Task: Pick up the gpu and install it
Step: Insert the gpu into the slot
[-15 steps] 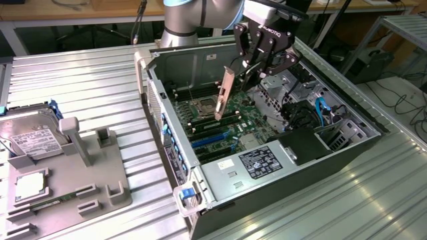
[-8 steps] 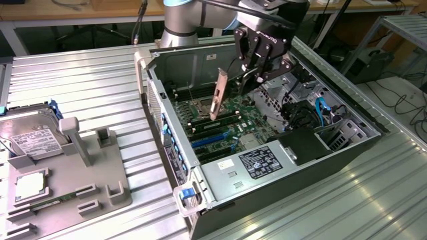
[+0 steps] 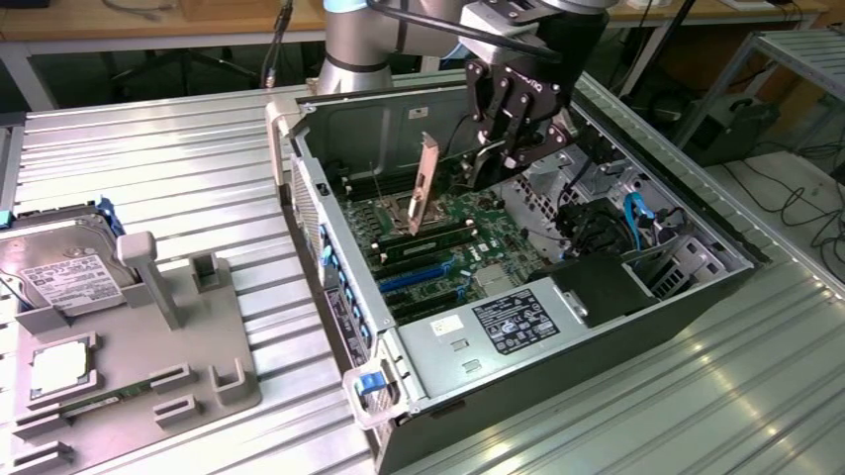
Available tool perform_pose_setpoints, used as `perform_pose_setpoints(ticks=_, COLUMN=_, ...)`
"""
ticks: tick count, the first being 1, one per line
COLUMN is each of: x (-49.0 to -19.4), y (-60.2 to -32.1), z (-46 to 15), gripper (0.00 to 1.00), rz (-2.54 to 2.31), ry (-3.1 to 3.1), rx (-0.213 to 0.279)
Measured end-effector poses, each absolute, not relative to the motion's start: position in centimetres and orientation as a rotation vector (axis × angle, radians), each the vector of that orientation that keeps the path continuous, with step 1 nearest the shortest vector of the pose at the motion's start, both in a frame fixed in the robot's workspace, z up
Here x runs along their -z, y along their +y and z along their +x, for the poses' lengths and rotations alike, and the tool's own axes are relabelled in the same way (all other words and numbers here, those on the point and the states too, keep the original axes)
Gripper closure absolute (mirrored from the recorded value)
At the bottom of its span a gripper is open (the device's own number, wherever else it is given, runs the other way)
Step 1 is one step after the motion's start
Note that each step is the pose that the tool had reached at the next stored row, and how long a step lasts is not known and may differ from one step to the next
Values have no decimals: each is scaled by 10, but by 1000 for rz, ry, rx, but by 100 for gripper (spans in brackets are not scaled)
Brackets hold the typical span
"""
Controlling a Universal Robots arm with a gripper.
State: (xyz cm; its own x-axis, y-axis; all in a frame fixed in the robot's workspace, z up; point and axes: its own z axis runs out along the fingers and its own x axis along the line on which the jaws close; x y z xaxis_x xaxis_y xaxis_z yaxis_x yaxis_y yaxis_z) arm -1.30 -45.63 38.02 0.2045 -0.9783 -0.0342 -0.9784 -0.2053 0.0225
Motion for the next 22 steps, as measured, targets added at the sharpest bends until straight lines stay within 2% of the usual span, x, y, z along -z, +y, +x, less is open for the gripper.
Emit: perform_pose_setpoints(ticks=22, x=-379, y=-456, z=-14, gripper=73, rz=-2395, ry=2024, rx=-64)
